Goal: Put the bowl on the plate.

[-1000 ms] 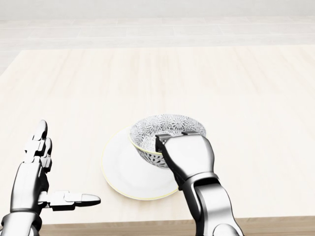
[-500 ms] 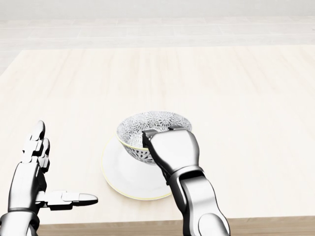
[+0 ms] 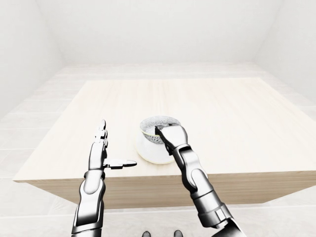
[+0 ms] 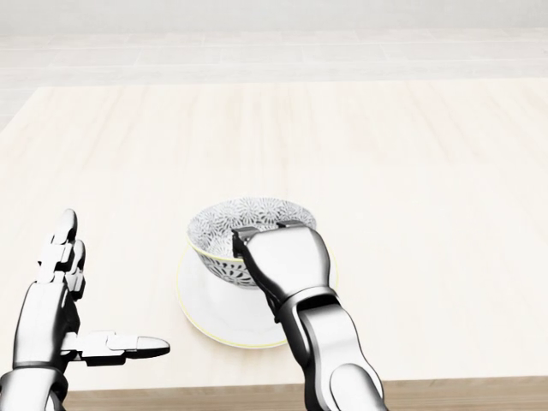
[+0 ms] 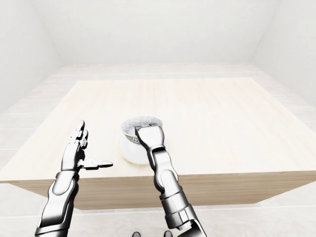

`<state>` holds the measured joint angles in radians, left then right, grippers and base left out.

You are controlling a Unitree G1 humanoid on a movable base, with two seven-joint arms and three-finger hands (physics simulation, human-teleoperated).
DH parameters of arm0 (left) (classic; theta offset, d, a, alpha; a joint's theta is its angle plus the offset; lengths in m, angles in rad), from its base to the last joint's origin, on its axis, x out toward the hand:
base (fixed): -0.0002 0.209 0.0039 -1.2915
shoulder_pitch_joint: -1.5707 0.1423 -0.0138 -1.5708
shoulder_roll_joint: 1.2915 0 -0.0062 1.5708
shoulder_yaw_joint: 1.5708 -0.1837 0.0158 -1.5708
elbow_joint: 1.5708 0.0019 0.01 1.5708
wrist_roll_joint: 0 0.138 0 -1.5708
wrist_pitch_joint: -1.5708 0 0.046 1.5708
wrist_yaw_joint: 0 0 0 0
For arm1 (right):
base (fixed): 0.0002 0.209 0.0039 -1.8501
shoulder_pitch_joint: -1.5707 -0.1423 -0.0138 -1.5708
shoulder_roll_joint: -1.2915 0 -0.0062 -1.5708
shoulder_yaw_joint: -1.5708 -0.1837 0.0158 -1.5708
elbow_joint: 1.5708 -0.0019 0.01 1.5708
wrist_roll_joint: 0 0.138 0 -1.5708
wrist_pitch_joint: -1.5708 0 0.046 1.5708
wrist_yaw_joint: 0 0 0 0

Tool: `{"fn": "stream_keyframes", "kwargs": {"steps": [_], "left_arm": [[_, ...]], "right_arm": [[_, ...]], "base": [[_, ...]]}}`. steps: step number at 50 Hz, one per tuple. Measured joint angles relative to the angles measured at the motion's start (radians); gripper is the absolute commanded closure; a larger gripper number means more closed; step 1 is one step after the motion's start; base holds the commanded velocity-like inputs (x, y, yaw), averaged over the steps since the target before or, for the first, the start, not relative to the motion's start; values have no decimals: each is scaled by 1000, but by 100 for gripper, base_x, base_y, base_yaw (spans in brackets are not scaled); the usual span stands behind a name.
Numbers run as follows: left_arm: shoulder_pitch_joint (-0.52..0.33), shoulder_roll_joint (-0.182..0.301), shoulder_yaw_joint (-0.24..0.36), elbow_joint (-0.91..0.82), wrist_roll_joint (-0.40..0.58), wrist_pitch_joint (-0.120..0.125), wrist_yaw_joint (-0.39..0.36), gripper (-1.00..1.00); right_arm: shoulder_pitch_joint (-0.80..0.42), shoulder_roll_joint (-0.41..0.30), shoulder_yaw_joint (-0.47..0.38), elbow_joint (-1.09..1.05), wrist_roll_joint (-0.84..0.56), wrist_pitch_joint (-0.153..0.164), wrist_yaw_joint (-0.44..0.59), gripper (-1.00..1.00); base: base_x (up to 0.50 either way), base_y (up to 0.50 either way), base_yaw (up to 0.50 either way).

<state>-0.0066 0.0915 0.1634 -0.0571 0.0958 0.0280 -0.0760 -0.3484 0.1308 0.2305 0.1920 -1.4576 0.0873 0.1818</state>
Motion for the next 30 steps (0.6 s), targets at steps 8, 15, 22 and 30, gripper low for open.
{"fn": "stream_keyframes", "kwargs": {"steps": [8, 15, 22, 30], "left_arm": [[-2, 1, 2, 0, 1, 1, 0, -100], [-2, 1, 2, -3, -1, 3, -2, -100], [-3, 0, 1, -3, 0, 2, -2, -100], [-5, 0, 1, -8, -1, 9, -1, -100]], "right_arm": [[-16, 2, -3, 46, 18, 0, -25, 65], [-29, 0, -8, 83, 38, 0, -48, 62], [-37, -5, -13, 112, 57, 0, -66, 62], [-41, -12, -19, 140, 76, 0, -87, 64]], "base": [[0, 0, 0], [0, 0, 0], [0, 0, 0], [0, 0, 0]]}}
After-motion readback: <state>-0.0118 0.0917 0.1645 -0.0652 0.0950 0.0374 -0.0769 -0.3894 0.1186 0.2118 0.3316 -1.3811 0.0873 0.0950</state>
